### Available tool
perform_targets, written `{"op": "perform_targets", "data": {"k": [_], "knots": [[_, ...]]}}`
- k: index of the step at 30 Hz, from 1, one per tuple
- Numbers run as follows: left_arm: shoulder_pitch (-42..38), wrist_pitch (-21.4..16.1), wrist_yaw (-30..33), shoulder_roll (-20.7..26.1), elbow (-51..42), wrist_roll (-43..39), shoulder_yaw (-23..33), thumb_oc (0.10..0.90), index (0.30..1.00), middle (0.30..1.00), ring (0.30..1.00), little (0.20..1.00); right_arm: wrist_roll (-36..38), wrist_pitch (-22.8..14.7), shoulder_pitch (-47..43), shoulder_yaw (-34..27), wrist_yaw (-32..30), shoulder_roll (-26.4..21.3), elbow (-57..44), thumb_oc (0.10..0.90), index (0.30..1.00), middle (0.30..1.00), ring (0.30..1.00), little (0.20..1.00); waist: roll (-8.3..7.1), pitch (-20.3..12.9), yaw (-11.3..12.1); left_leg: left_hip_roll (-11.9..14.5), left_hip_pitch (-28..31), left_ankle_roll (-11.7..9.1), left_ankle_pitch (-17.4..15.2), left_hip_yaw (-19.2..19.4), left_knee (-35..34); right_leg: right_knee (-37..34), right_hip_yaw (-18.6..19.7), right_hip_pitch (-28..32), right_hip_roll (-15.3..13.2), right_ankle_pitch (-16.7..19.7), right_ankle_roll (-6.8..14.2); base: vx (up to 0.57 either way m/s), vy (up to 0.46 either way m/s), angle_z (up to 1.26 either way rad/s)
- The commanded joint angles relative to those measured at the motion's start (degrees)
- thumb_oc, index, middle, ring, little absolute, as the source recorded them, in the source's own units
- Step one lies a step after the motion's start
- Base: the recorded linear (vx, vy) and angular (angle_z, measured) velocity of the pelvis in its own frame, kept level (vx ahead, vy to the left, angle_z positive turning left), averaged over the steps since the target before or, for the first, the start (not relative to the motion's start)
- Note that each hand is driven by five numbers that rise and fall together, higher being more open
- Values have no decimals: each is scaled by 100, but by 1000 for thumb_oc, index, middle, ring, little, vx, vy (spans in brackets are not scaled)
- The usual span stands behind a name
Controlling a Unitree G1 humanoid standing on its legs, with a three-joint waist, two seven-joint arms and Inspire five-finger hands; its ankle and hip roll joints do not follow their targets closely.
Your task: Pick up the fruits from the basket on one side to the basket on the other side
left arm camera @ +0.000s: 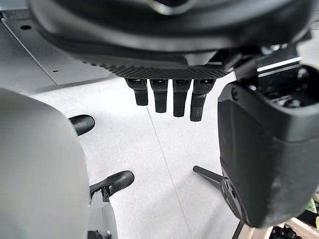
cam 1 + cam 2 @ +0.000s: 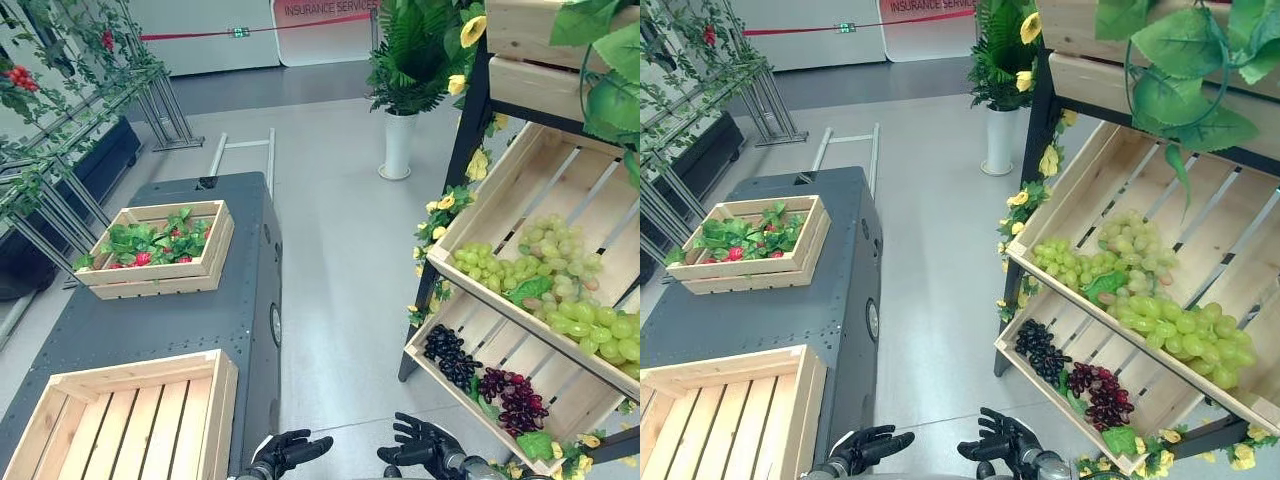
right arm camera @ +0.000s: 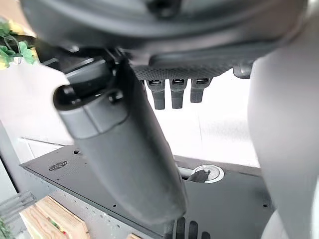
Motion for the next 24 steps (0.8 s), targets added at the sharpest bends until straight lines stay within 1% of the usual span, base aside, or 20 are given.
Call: {"op": "perform_targets", "data": {"k": [1, 3, 4, 5, 7, 9, 11, 13, 16, 24], "knots": [[-382, -56, -87, -69, 285, 86, -72, 800, 900, 900, 900, 900, -178, -299, -552, -83, -407, 179, 441, 800, 900, 900, 900, 900, -108, -6, 64, -508, -144, 276, -321, -230, 55, 36, -151, 354, 54, -414, 55, 17, 9, 5], [-364, 54, -118, -95, 335, 73, -84, 800, 900, 900, 900, 900, -172, -289, -574, -203, -637, 188, 622, 800, 900, 900, 900, 900, -121, -14, 79, -503, -130, 286, -325, -225, 55, 36, -155, 371, 52, -413, 54, 34, 8, 5], [-365, 81, -157, -116, 382, 62, -79, 800, 900, 900, 900, 900, -237, -286, -582, -273, -852, 188, 698, 800, 900, 900, 900, 900, -133, -17, 82, -505, -123, 299, -328, -220, 55, 36, -146, 374, 57, -405, 51, 35, 8, 3], [-360, 88, -158, -139, 415, 21, -87, 800, 900, 900, 900, 900, -321, -301, -582, -302, -937, 188, 729, 800, 900, 900, 900, 900, -137, -15, 80, -502, -120, 302, -331, -218, 55, 36, -141, 374, 60, -403, 48, 0, 0, 0], [-348, 117, -130, -153, 451, 36, -55, 800, 900, 900, 900, 900, -645, -330, -580, -323, -1001, 168, 764, 800, 900, 900, 900, 900, -147, -19, 76, -503, -121, 310, -342, -232, 55, 36, -134, 372, 67, -402, 49, 0, 0, 0], [-334, 216, 20, -141, 509, 203, -14, 800, 900, 900, 900, 900, -1063, -280, -560, -221, -1032, 170, 792, 800, 900, 900, 900, 900, -166, -23, 87, -508, -128, 312, -338, -251, 55, 36, -134, 374, 71, -401, 51, 0, 0, 0], [-329, 290, 51, -130, 527, 283, -6, 800, 900, 900, 900, 900, -1216, -241, -552, -156, -1066, 168, 803, 800, 900, 900, 900, 900, -181, -27, 97, -510, -131, 311, -333, -269, 55, 36, -136, 376, 71, -404, 51, 0, 0, 0], [-330, 463, 16, -101, 570, 408, -16, 800, 900, 900, 900, 900, -1186, -152, -531, -98, -1074, 156, 846, 800, 900, 900, 900, 900, -218, -42, 126, -510, -136, 317, -328, -294, 55, 36, -143, 383, 71, -404, 50, 0, 0, 0], [-344, 655, -170, -113, 637, 412, -18, 800, 900, 900, 900, 900, -1154, -131, -524, -127, -1020, 170, 904, 800, 900, 900, 900, 900, -246, -52, 134, -501, -130, 317, -334, -300, 55, 36, -150, 392, 75, -402, 52, 0, 0, 0], [-366, 588, -286, -82, 577, 331, -14, 800, 900, 900, 900, 900, -1162, -174, -476, -187, -1075, 145, 908, 800, 900, 900, 900, 900, -278, -39, 116, -485, -123, 326, -342, -281, 55, 36, -133, 389, 96, -398, 44, 0, 0, 0]]}}
